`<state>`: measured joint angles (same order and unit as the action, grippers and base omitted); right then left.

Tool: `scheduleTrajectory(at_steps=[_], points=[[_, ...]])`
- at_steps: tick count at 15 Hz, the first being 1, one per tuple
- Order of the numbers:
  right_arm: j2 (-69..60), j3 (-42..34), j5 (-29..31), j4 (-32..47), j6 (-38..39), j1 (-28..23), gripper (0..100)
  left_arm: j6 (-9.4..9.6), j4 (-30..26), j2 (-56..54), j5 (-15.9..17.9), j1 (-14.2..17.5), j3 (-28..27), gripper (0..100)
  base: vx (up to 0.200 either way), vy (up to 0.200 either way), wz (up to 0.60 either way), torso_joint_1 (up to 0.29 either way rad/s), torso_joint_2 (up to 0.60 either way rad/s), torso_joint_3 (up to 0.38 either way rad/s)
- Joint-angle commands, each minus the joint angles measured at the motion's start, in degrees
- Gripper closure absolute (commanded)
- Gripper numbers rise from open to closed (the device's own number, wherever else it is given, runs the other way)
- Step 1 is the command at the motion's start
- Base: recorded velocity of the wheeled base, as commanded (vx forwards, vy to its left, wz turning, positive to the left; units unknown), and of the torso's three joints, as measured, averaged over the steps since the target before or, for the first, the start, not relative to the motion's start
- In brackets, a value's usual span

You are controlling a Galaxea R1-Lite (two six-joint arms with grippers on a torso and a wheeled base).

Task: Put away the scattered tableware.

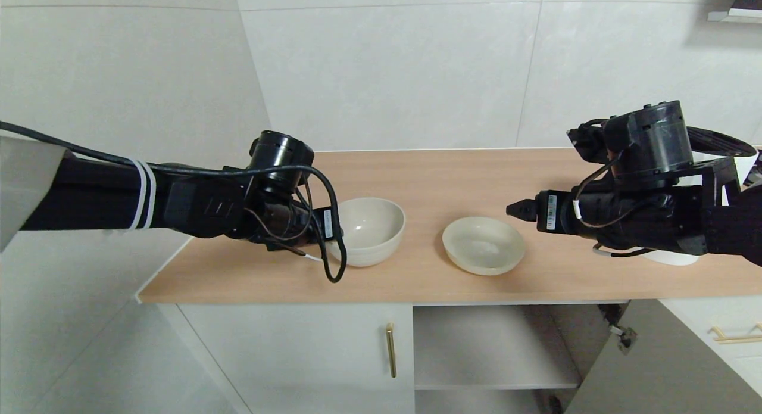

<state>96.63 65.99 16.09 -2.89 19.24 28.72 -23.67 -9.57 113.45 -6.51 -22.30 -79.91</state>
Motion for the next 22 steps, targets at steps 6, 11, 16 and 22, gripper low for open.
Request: scheduleTrajectory(at_steps=[6,11,16,22], points=[[1.6,0.3,0.0,1.9,-0.1,0.0,0,-1.81,0.0,-6.1,0.0,-1.3,2.1,100,0.0,0.0,0.0,0.0,0.0,0.0],[8.4,3.4,3.4,6.9,0.0,0.0,0,-1.9,0.0,-17.6,0.4,-2.4,6.1,100,0.0,0.0,0.0,0.0,0.0,0.0],[14.9,5.0,5.9,4.5,2.2,-0.1,0,-1.81,0.0,-19.9,0.4,-4.2,7.1,100,0.0,0.0,0.0,0.0,0.0,0.0],[16.0,5.0,6.1,2.6,2.4,-0.2,100,-1.9,0.0,-19.4,0.4,-4.2,7.1,100,0.0,0.0,0.0,0.0,0.0,0.0]])
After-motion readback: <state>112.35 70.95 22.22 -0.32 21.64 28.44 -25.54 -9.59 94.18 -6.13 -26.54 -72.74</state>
